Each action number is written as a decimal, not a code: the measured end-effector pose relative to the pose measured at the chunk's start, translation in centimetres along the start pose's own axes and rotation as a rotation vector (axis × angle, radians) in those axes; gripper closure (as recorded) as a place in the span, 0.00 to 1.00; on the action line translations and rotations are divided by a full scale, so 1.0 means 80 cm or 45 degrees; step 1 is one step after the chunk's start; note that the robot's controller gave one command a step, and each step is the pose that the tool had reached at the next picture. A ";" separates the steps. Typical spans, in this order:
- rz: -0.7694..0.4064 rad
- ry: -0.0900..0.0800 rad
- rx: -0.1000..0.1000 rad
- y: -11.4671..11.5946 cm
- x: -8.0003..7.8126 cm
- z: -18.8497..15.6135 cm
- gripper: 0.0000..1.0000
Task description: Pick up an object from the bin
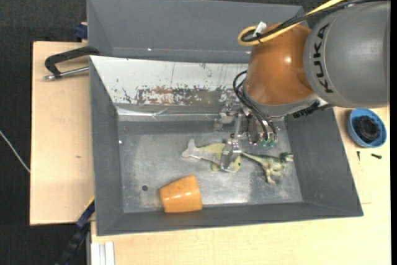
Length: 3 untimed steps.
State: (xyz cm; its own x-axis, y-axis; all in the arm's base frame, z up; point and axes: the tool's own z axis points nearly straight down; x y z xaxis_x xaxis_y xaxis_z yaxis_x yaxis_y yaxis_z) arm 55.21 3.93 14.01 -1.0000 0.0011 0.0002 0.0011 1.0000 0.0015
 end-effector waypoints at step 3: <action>-0.366 -0.015 0.002 -0.002 0.032 -0.100 1.00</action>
Offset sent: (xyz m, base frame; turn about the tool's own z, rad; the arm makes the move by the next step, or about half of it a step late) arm -0.0284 -0.0043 -0.0676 0.2055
